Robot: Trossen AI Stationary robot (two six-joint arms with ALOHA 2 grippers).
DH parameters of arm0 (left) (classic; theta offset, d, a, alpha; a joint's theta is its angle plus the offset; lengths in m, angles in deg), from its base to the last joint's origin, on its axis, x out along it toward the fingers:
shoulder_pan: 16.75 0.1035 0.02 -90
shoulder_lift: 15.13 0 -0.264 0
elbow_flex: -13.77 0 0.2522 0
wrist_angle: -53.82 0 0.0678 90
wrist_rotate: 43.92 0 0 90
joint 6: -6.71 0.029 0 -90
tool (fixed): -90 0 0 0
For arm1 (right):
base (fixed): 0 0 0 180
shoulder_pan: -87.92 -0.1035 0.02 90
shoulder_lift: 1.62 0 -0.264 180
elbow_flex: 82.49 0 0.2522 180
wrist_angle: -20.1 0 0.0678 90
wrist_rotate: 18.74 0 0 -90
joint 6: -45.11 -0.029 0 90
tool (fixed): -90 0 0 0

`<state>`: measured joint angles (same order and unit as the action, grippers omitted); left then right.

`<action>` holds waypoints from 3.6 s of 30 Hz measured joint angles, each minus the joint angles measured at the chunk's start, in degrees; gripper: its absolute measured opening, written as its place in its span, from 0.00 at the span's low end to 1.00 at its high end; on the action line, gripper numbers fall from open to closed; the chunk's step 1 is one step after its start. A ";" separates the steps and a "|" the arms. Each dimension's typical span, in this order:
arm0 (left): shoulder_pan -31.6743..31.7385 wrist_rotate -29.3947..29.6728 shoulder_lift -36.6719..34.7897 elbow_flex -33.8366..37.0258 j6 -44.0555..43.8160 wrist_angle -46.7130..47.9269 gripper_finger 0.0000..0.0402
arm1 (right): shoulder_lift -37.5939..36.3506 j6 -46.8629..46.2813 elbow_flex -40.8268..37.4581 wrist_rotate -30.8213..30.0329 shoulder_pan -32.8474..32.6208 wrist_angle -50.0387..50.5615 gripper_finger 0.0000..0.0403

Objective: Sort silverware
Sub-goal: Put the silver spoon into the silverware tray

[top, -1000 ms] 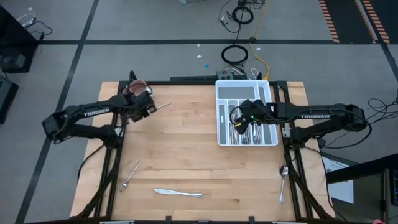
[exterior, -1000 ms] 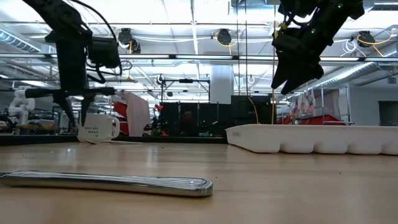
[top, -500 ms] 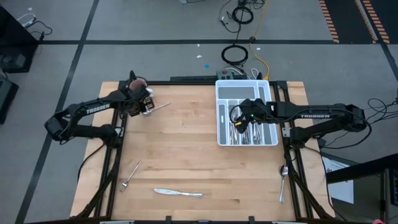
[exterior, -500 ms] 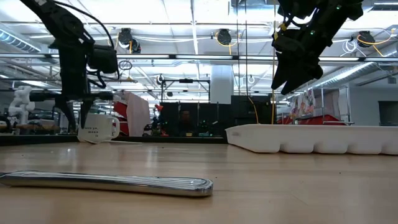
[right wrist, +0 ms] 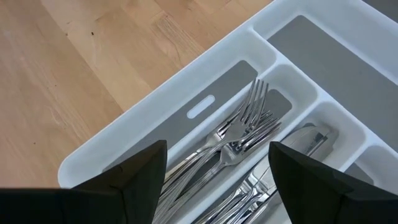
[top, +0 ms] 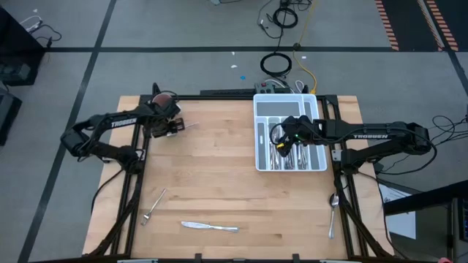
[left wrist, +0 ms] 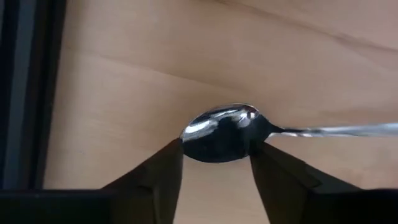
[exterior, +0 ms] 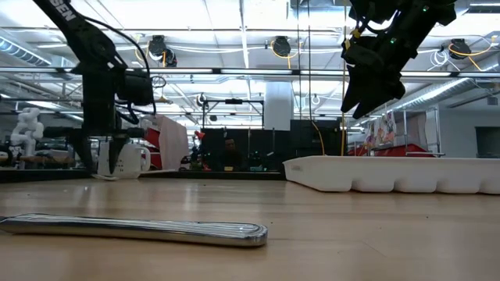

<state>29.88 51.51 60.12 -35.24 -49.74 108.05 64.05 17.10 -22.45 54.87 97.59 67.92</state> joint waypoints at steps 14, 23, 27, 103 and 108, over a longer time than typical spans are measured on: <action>-1.80 -3.46 1.88 -0.52 1.45 -2.26 0.52 | 0.02 0.20 0.01 -0.04 0.02 -0.13 0.68; -4.52 -2.56 0.29 -4.18 4.55 -2.05 0.52 | 0.02 0.20 0.01 -0.22 0.15 -1.45 0.68; -4.12 -1.19 0.29 -4.35 4.43 -0.09 0.52 | 0.04 0.20 0.01 -0.21 0.13 -1.81 0.68; -2.40 -6.58 0.13 7.54 3.63 -25.72 0.05 | 0.85 1.71 0.01 -0.02 0.15 -1.01 0.68; -3.77 -9.84 0.19 7.81 3.05 -32.62 0.03 | 0.85 -0.06 0.01 0.23 0.07 -0.87 0.68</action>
<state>26.11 41.68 60.31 -27.43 -46.68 75.43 64.90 17.04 -22.44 55.10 97.66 67.05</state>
